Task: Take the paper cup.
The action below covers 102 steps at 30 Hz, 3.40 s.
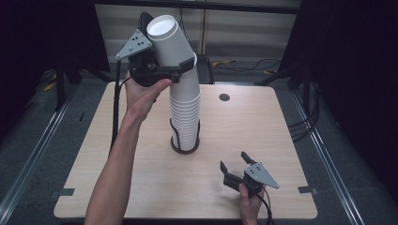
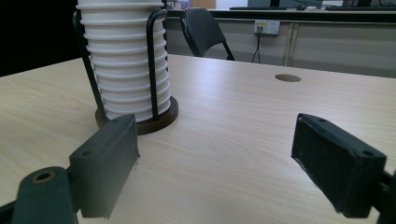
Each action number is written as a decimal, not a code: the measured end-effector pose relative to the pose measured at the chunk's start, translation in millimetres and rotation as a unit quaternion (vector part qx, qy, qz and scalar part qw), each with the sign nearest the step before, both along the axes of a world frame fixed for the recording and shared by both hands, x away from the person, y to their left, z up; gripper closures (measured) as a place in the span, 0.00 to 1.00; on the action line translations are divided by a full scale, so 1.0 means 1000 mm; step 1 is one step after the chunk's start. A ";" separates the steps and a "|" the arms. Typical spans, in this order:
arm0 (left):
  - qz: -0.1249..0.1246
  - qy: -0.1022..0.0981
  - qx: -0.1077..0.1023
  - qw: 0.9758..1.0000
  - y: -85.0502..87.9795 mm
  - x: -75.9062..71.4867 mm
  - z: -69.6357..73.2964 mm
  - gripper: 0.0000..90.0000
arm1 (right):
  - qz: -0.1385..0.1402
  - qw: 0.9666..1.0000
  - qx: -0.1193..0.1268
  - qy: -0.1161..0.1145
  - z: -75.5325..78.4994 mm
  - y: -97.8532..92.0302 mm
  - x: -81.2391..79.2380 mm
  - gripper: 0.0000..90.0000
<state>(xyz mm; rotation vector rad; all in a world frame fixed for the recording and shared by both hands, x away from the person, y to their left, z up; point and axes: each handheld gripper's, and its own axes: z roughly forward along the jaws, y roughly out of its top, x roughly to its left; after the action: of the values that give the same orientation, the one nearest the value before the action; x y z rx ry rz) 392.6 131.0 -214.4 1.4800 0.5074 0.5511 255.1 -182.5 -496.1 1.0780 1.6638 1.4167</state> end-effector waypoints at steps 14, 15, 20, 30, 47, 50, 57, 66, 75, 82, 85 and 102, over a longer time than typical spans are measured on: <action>0.001 0.002 -0.015 1.000 0.021 -0.009 0.003 0.15 | -0.001 1.000 0.000 -0.001 0.000 0.000 0.000 0.16; -0.001 0.002 -0.017 1.000 0.022 -0.010 0.002 0.15 | 0.000 1.000 0.000 -0.001 0.000 0.000 0.000 0.16; 0.015 0.005 -0.015 1.000 0.026 -0.014 -0.003 0.15 | -0.001 1.000 0.000 0.000 0.000 0.000 0.000 0.16; 0.022 0.009 -0.019 1.000 0.046 -0.020 -0.009 0.15 | -0.002 1.000 -0.001 0.000 0.000 0.000 0.000 0.16; 0.030 -0.007 -0.016 0.999 0.062 -0.040 -0.026 0.14 | -0.003 1.000 -0.001 0.002 0.000 0.000 0.000 0.16; 0.031 -0.005 -0.014 0.999 0.066 -0.043 -0.030 0.14 | -0.004 1.000 -0.001 0.001 0.000 0.000 0.000 0.16; 0.049 0.003 -0.013 0.999 0.072 -0.053 -0.049 0.14 | -0.003 1.000 -0.001 -0.001 0.000 0.000 0.000 0.16; 0.049 0.023 0.001 0.999 0.066 -0.064 -0.077 0.14 | -0.005 1.000 0.000 -0.002 0.000 0.000 0.000 0.16; 0.034 0.048 0.010 0.998 0.057 -0.068 -0.105 0.14 | -0.007 1.000 0.001 -0.007 0.000 0.000 -0.002 0.16; 0.032 0.078 0.019 0.996 0.051 -0.066 -0.129 0.14 | -0.009 1.000 -0.003 -0.002 0.000 0.002 -0.001 0.16; 0.029 0.087 0.024 0.995 0.047 -0.067 -0.136 0.14 | -0.006 1.000 -0.005 0.001 0.000 0.004 0.000 0.16; -0.010 0.155 0.035 0.987 0.025 -0.084 -0.178 0.14 | 0.093 0.995 -0.029 0.000 0.006 0.058 -0.013 0.35</action>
<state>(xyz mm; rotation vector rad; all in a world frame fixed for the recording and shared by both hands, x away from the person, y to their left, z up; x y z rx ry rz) 309.0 156.0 -392.8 1.6468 0.7207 0.3247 242.3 -124.7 -490.4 0.9109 1.8323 1.4742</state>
